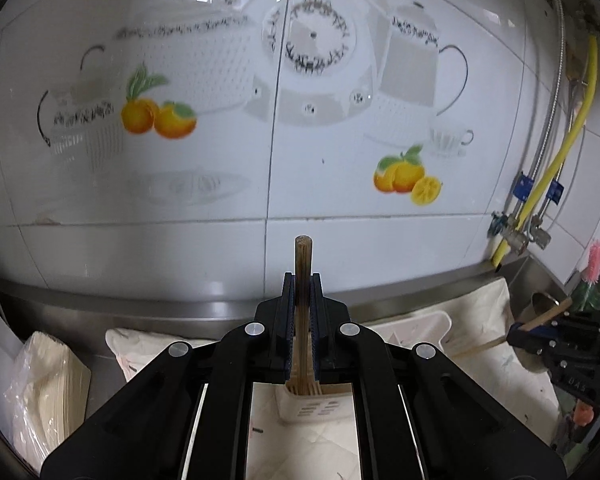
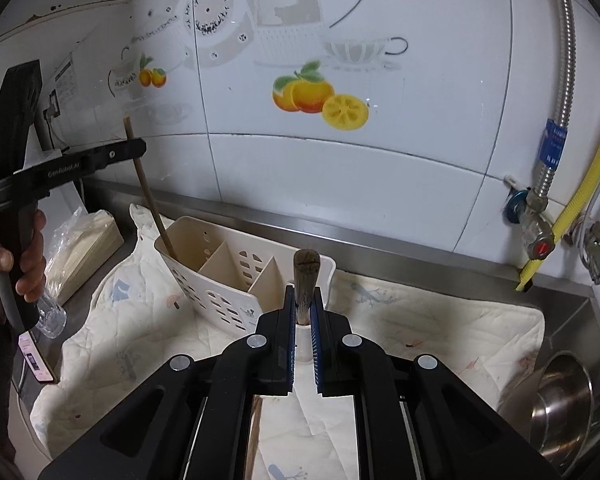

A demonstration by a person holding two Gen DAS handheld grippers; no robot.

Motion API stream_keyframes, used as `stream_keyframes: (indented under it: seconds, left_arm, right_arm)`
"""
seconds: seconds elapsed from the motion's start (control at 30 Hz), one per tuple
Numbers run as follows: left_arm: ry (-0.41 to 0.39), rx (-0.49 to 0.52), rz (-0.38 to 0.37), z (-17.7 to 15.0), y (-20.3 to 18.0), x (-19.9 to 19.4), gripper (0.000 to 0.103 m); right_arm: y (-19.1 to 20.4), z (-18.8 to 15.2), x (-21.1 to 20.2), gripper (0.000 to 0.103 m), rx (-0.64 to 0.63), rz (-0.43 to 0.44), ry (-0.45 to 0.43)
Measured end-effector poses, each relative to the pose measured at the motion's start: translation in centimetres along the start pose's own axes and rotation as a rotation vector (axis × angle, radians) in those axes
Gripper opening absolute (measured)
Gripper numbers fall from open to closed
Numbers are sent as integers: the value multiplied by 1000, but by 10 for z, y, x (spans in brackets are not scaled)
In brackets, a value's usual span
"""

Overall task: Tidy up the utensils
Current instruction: 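Lower both chopsticks into the white holder and open both tools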

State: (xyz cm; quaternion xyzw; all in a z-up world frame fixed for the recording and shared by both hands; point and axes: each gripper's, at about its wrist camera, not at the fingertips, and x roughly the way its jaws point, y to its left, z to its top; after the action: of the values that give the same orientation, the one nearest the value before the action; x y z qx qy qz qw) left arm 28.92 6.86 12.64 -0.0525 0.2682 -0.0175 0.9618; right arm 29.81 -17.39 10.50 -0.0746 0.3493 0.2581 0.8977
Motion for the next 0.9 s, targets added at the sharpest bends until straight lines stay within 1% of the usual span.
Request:
stream_keyframes:
  seconds: [0.13,0.17,0.2,0.23,0.27,0.3,0.37,0.47,0.57,0.77,0.9]
  left_arm:
    - [12,1,-7,-4,0,-2,9]
    - [12,0,-5,-5,-1,-3,10]
    - [7,0,-3,-4,-1,-7,13]
    - [0,0,2,-4,-1,-12,16]
    - [-7,-1,2,-3,-2,-17,20]
    - [-21,0,2,-2,-3,-24,21]
    - [-37,3,2,-2,-5,-36,22]
    - [-61,6,-5,-9,-8,-58,23]
    - [-64,12,-10,-27,-12,-77,29]
    - [-9,-6,-42,-85,-15,-97,29]
    - [45,-19,-46,-128,-17,-104,29]
  right_arm:
    - [-1,-1,-1,9,10,-7,-8]
    - [-1,-1,-4,9,11,-12,-16]
    - [-2,-1,-7,9,12,-13,-22]
    - [-2,-1,-12,10,16,-14,-35]
    - [-3,-1,-18,13,18,-17,-48]
    - [-3,-1,-24,17,18,-22,-62]
    - [-1,-4,-41,18,14,-33,-97]
    - [4,-16,-61,21,18,-20,-130]
    - [12,-34,-72,21,14,-7,-138]
    - [33,-88,-72,21,12,8,-106]
    - [45,-133,-67,21,23,4,-67]
